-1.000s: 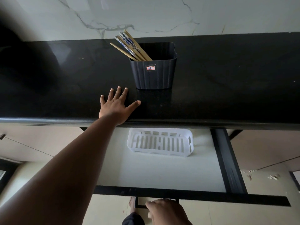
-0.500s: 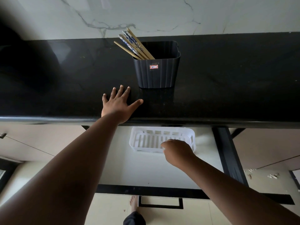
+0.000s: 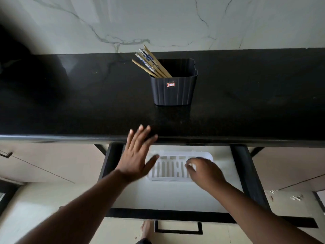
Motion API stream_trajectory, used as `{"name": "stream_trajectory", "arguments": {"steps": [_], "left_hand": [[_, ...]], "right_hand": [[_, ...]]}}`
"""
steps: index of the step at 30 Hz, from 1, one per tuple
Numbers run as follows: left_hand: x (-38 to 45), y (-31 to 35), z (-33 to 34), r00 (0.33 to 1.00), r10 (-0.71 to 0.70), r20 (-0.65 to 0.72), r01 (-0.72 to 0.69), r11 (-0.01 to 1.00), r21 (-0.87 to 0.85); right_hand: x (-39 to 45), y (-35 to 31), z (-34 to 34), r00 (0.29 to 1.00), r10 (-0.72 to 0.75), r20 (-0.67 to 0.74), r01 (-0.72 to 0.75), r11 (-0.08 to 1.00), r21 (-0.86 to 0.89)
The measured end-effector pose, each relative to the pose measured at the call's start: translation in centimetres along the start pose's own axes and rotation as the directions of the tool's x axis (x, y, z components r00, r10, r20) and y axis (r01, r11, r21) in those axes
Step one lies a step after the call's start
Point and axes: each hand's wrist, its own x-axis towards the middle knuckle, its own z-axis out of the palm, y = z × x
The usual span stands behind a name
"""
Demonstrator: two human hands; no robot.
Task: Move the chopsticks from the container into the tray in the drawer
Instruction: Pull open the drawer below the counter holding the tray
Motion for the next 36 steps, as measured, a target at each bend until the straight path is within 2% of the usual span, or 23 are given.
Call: {"name": "stream_trajectory", "arguments": {"steps": [2, 4, 5, 6, 7, 8, 9, 10, 11, 12, 17, 21, 23, 25, 27, 28, 30, 31, 32, 33, 35, 36], "left_hand": [[-3.0, 0.4, 0.4, 0.999, 0.01, 0.051, -0.007, 0.998, -0.059], [-4.0, 0.9, 0.4, 0.982, -0.143, 0.121, 0.166, 0.963, -0.213], [-4.1, 1.3, 0.4, 0.949, -0.262, 0.177, 0.305, 0.905, -0.295], [-4.0, 1.4, 0.7, 0.884, -0.401, 0.24, 0.464, 0.815, -0.347], [-3.7, 1.6, 0.8, 0.771, -0.541, 0.336, 0.637, 0.672, -0.377], [-3.3, 2.0, 0.7, 0.62, -0.633, 0.464, 0.783, 0.463, -0.415], [-2.9, 2.3, 0.6, 0.488, -0.645, 0.588, 0.86, 0.239, -0.451], [-2.7, 2.7, 0.6, 0.404, -0.609, 0.682, 0.881, 0.057, -0.47], [-2.6, 3.0, 0.6, 0.371, -0.572, 0.732, 0.881, -0.032, -0.472], [-2.6, 3.3, 0.6, 0.362, -0.56, 0.745, 0.886, -0.042, -0.462], [-3.3, 4.1, 0.4, 0.33, -0.568, 0.754, 0.931, 0.065, -0.359], [-3.6, 4.4, 0.8, 0.29, -0.636, 0.716, 0.957, 0.189, -0.22], [-3.5, 4.5, 0.9, 0.294, -0.654, 0.697, 0.955, 0.222, -0.195], [-3.1, 4.7, 0.3, 0.309, -0.661, 0.684, 0.94, 0.323, -0.113], [-2.8, 4.8, -0.3, 0.394, -0.653, 0.647, 0.846, 0.532, 0.021], [-2.6, 4.9, -0.6, 0.472, -0.648, 0.598, 0.778, 0.626, 0.064], [-1.8, 5.5, -1.9, 0.69, -0.587, 0.423, 0.643, 0.766, 0.014], [-1.3, 5.7, -2.6, 0.796, -0.525, 0.301, 0.558, 0.829, -0.027], [-0.5, 5.7, -3.2, 0.867, -0.46, 0.191, 0.473, 0.88, -0.026], [0.5, 5.5, -3.7, 0.908, -0.406, 0.106, 0.407, 0.913, 0.006], [2.6, 4.5, -4.4, 0.939, -0.341, 0.045, 0.336, 0.937, 0.097], [3.6, 3.8, -4.6, 0.94, -0.338, 0.053, 0.328, 0.934, 0.138]], "right_hand": [[0.7, 1.3, -0.8, 0.989, 0.113, -0.094, -0.115, 0.993, -0.022], [1.4, 2.4, -1.3, 0.96, 0.277, -0.032, -0.277, 0.961, 0.019], [1.7, 2.9, -1.4, 0.932, 0.36, 0.041, -0.362, 0.925, 0.116], [1.8, 3.3, -1.4, 0.899, 0.421, 0.118, -0.438, 0.867, 0.238], [1.9, 3.6, -1.2, 0.871, 0.457, 0.182, -0.491, 0.799, 0.348], [1.8, 3.7, -1.2, 0.851, 0.475, 0.226, -0.525, 0.736, 0.428], [1.7, 3.9, -1.1, 0.839, 0.484, 0.248, -0.54, 0.689, 0.483], [1.6, 4.0, -1.0, 0.834, 0.488, 0.258, -0.546, 0.659, 0.517], [1.5, 4.0, -1.0, 0.829, 0.49, 0.269, -0.552, 0.637, 0.538], [1.2, 3.9, -1.0, 0.824, 0.491, 0.284, -0.56, 0.622, 0.548], [-0.1, 3.5, -1.2, 0.799, 0.488, 0.352, -0.598, 0.583, 0.549], [-0.9, 3.2, -0.5, 0.807, 0.484, 0.339, -0.587, 0.592, 0.551], [-1.0, 3.1, -0.4, 0.81, 0.489, 0.325, -0.583, 0.607, 0.54], [-1.1, 2.8, -0.6, 0.818, 0.497, 0.289, -0.573, 0.67, 0.472], [-1.6, 2.3, -1.3, 0.858, 0.473, 0.201, -0.513, 0.772, 0.375], [-1.9, 2.0, -1.9, 0.891, 0.433, 0.138, -0.453, 0.824, 0.341], [-2.4, 1.0, -3.3, 0.958, 0.282, -0.057, -0.255, 0.922, 0.292], [-2.5, 0.4, -4.2, 0.969, 0.163, -0.188, -0.112, 0.96, 0.256], [-2.3, -0.4, -5.3, 0.947, 0.028, -0.321, 0.037, 0.98, 0.195], [-2.0, -1.1, -6.4, 0.895, -0.096, -0.435, 0.164, 0.979, 0.12], [-0.5, -2.3, -8.3, 0.782, -0.261, -0.566, 0.309, 0.951, -0.013], [0.5, -2.7, -9.0, 0.77, -0.289, -0.569, 0.319, 0.946, -0.048]]}}
